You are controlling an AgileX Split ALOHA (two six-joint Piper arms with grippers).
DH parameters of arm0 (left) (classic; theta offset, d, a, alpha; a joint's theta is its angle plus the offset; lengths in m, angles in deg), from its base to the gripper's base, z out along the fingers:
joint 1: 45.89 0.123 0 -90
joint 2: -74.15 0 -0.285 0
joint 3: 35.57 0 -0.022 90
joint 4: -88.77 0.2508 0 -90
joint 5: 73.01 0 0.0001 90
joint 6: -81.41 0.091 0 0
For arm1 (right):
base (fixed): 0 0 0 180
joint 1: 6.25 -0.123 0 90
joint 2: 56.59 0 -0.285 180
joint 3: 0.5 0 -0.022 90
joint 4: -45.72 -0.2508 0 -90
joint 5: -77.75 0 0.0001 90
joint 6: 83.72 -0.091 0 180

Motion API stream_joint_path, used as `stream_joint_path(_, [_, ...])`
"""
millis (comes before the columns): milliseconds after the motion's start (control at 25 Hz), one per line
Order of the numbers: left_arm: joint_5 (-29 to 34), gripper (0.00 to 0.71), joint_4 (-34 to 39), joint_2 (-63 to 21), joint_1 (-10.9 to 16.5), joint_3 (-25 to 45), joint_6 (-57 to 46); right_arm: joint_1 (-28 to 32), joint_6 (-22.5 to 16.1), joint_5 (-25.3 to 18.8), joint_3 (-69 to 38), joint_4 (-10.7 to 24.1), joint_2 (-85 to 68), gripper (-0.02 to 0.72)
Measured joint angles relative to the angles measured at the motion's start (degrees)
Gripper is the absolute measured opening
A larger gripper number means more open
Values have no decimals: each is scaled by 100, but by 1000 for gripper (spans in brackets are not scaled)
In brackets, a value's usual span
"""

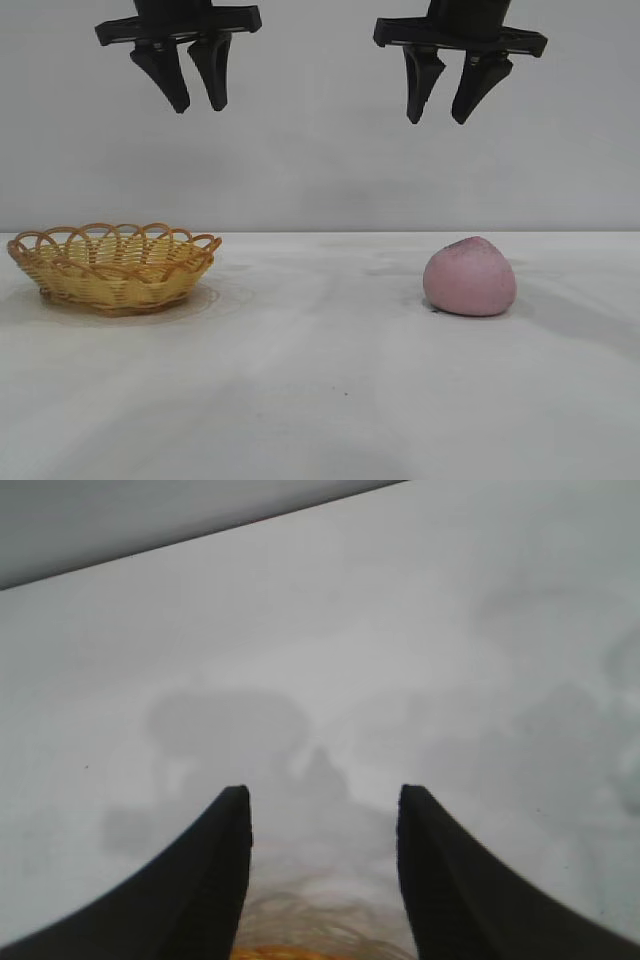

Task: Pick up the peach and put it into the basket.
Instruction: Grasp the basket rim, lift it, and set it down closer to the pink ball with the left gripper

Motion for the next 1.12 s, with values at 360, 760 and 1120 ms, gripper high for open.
stream_joint_path(360, [116, 293, 132, 0, 0, 0, 111, 0, 0, -36, 0, 0, 0, 347])
stream_joint_path(760, [1208, 324, -15, 0, 814, 325, 1070, 0, 0, -181, 0, 84, 0, 347])
stream_joint_path(1120, [1497, 324, -168, 264, 1153, 1000, 1712, 0, 0, -160, 0, 84, 29, 347])
